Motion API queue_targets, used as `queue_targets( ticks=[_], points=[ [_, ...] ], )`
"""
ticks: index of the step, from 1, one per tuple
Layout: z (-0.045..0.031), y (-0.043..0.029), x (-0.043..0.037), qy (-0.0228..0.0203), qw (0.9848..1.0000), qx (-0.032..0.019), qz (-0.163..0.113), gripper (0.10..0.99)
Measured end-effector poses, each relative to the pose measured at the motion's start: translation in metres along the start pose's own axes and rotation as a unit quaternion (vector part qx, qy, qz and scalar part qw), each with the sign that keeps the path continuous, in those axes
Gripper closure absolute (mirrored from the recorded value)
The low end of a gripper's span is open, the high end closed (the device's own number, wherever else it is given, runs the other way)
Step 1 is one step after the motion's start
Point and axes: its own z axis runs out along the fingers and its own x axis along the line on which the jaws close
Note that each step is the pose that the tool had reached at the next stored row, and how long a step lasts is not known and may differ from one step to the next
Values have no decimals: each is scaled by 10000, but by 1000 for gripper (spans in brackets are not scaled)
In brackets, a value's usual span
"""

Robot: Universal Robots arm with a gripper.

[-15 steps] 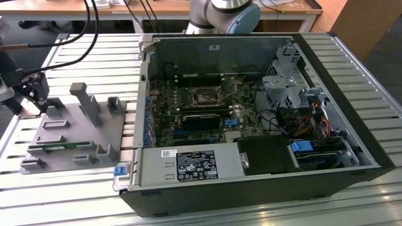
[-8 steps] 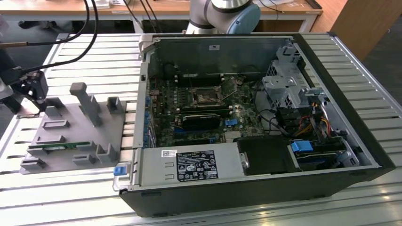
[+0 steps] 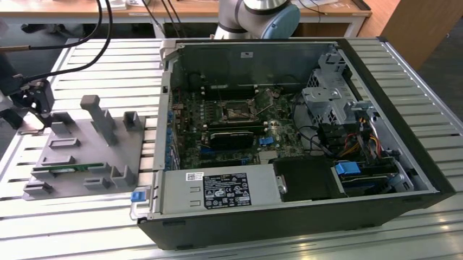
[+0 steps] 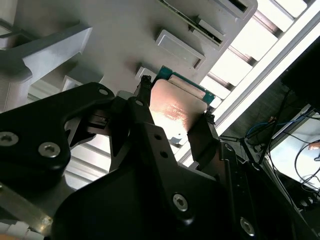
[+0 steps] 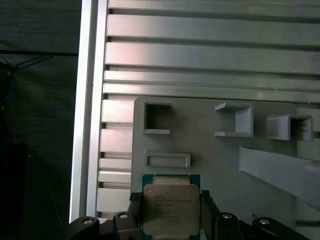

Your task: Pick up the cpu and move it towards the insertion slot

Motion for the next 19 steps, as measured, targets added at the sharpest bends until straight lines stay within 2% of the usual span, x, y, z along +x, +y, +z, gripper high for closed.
queue_targets(
  ticks=[19],
  points=[
    [-96,5,0,0,10000,0,0,545]
  ],
)
